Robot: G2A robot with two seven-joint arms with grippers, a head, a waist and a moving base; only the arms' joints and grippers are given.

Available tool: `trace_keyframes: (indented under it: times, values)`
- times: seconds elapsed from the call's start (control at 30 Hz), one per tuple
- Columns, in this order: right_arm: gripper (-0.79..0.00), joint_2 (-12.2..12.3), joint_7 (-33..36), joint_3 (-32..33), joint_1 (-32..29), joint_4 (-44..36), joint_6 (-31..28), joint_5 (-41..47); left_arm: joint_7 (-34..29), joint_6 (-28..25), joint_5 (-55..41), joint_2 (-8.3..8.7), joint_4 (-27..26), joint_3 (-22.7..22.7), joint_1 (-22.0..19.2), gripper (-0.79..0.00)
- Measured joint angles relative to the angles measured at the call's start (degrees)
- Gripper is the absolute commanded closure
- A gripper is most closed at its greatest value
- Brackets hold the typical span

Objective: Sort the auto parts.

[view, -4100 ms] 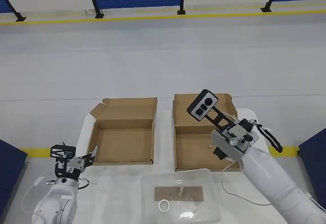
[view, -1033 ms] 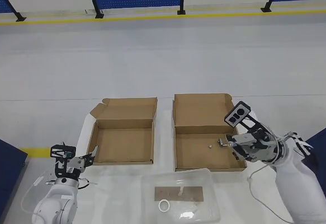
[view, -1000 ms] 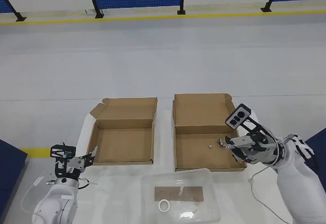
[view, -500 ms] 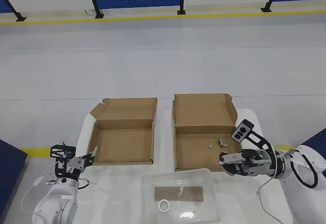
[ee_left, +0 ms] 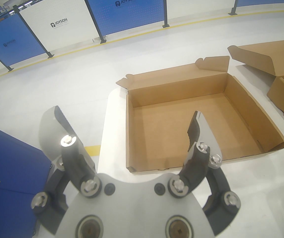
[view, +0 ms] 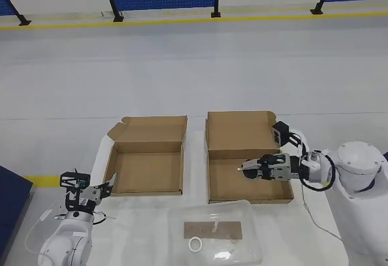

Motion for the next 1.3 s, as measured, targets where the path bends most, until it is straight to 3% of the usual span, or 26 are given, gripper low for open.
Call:
trace_keyframes:
  times: [0.2, 0.57, 0.73, 0.93, 1.13, 1.3]
  values:
    - [0.000, 2.5, -0.3, -9.4, 7.3, 3.5, 0.3, -10.2, 0.0, 0.0, 0.0, 0.00, 0.0, 0.0, 0.0, -0.785]
    - [0.000, 2.7, -0.8, -10.4, 7.6, 3.3, 0.1, -10.5, 0.0, 0.0, 0.0, 0.00, 0.0, 0.0, 0.0, -0.785]
    - [0.000, 2.9, -6.3, -17.5, 10.1, 2.9, 6.3, -24.9, 0.0, 0.0, 0.0, 0.00, 0.0, 0.0, 0.0, -0.785]
    - [0.000, 1.2, -10.0, -30.4, 19.0, 12.1, 9.9, -31.9, 0.0, 0.0, 0.0, 0.00, 0.0, 0.0, 0.0, -0.785]
    - [0.000, -1.6, -12.0, -41.4, 26.6, 21.1, 12.0, -30.4, 0.0, 0.0, 0.0, 0.00, 0.0, 0.0, 0.0, -0.785]
    - [0.000, -3.1, -12.6, -46.0, 29.7, 25.0, 12.6, -29.2, 0.0, 0.0, 0.0, 0.00, 0.0, 0.0, 0.0, -0.785]
